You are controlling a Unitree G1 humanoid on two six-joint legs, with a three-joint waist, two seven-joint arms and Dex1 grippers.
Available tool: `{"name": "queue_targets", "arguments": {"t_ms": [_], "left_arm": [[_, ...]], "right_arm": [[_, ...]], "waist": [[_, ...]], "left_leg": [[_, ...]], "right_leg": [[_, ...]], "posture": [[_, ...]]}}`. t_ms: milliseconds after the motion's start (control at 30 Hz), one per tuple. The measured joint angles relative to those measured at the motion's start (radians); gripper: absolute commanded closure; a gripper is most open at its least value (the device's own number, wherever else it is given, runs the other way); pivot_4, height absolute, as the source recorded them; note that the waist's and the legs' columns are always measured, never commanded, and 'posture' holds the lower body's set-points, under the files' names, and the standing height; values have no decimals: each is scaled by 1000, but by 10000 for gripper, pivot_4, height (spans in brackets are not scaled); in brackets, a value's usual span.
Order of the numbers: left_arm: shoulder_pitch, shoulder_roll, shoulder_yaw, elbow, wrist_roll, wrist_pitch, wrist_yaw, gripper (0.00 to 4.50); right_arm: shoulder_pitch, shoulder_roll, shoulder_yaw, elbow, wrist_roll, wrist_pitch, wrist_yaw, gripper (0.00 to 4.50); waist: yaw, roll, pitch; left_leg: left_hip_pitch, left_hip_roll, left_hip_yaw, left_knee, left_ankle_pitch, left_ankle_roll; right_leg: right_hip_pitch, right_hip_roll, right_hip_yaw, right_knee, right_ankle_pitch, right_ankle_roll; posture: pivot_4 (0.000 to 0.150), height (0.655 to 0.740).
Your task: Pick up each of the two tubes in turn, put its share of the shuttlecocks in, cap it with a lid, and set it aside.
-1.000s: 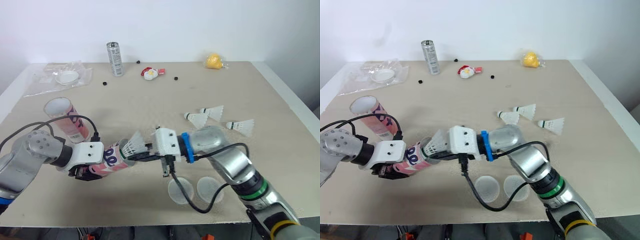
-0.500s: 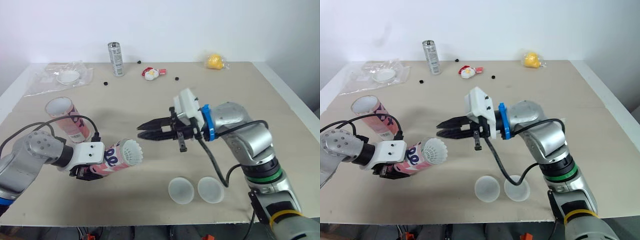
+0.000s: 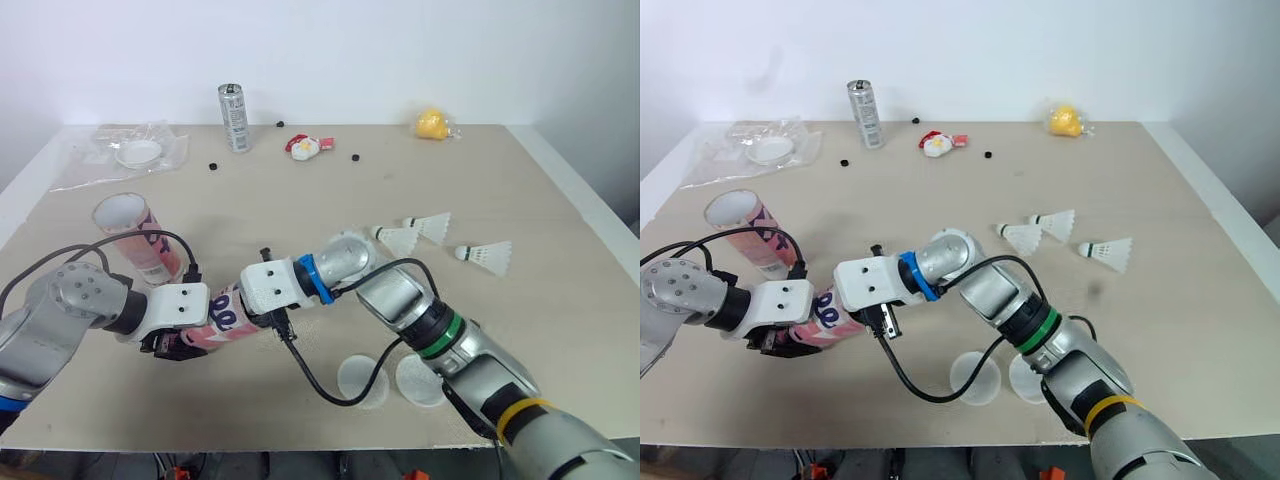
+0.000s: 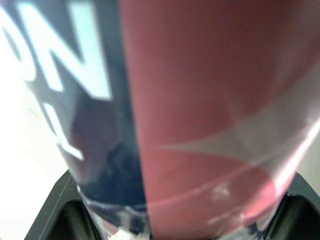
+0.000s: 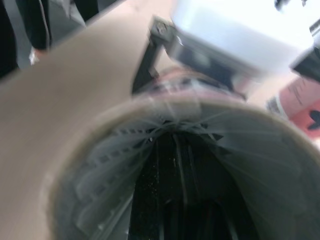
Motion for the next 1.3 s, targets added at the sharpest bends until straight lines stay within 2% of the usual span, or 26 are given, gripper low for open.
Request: {"name": "queue_targets", "arguments": {"t_ms": [267, 433, 633, 800, 867, 933, 1033, 1067, 1200, 1233, 1300], "left_arm": [[8, -3, 7, -3, 12, 1, 5, 15650], [5, -11, 5, -13, 12, -2, 5, 15650], [1, -20, 7, -9, 8, 0, 4, 15650], [-17, -104, 10, -13, -64, 19, 25, 15650], [-35, -179, 28, -13, -113, 25, 55, 15650], [-61, -268, 62, -13, -181, 48, 98, 15650], [-69, -382, 99, 5, -238, 57, 175, 15650], [-68, -447, 107, 28, -247, 44, 221, 15650], [-60, -588, 92, 86, -243, -13, 323, 15650], [-55, -622, 84, 107, -230, -42, 350, 15650], [-44, -692, 57, 178, -187, -126, 403, 15650]], "right_arm": [[28, 10, -24, -16, -16, 4, 19, 44737], [49, -100, -155, -187, 142, 163, 95, 44737], [67, -236, -331, -310, 316, 337, 121, 44737], [133, -313, -418, -361, 413, 433, 117, 44737], [150, -343, -467, -370, 471, 494, 106, 44737], [168, -399, -514, -387, 521, 545, 107, 44737], [236, -505, -561, -407, 560, 598, 125, 36131], [267, -530, -569, -409, 572, 620, 132, 31270], [333, -573, -568, -432, 588, 635, 139, 14249], [351, -584, -567, -439, 585, 629, 139, 8393], [374, -603, -541, -442, 551, 600, 141, 214]], "waist": [[1, 0, 0], [6, 1, 0], [6, 1, 0], [3, -3, 3], [2, -3, 3], [3, -4, 3], [4, -4, 3], [4, -4, 3], [-1, -5, 3], [0, -5, 3], [0, -4, 3]], "left_leg": [[3, 6, -1, 0, 0, 0], [0, 2, 0, 0, 0, 0], [0, 1, 0, -1, 0, 0], [-3, 1, 0, -1, 0, 0], [-9, 1, 0, 0, 0, 0], [-16, 1, -3, 1, 0, 0], [-18, 1, -5, 1, -1, 1], [-18, 0, -5, 1, -1, 1], [-18, 0, -6, 1, -1, 1], [-18, 0, -6, 2, -1, 1], [-18, 0, -6, 3, -1, 1]], "right_leg": [[0, 7, -1, 2, 3, -6], [-1, 1, 0, 1, 0, -2], [0, 0, 0, 0, 0, -1], [-4, 1, 0, 0, 0, -1], [-8, 2, 0, 1, 3, 3], [-13, 3, -1, 1, 6, 0], [-13, 3, -1, -1, 6, -2], [-13, 3, -1, 0, 6, -1], [-13, 4, -1, 0, 7, -2], [-13, 4, -1, 0, 7, -2], [-12, 4, -1, 0, 8, -1]], "posture": [[1500, 7400], [1500, 7400], [1500, 7400], [1500, 7400], [1500, 7400], [1500, 7400], [1500, 7400], [1500, 7400], [1500, 7400], [1500, 7400], [1500, 7400]]}}
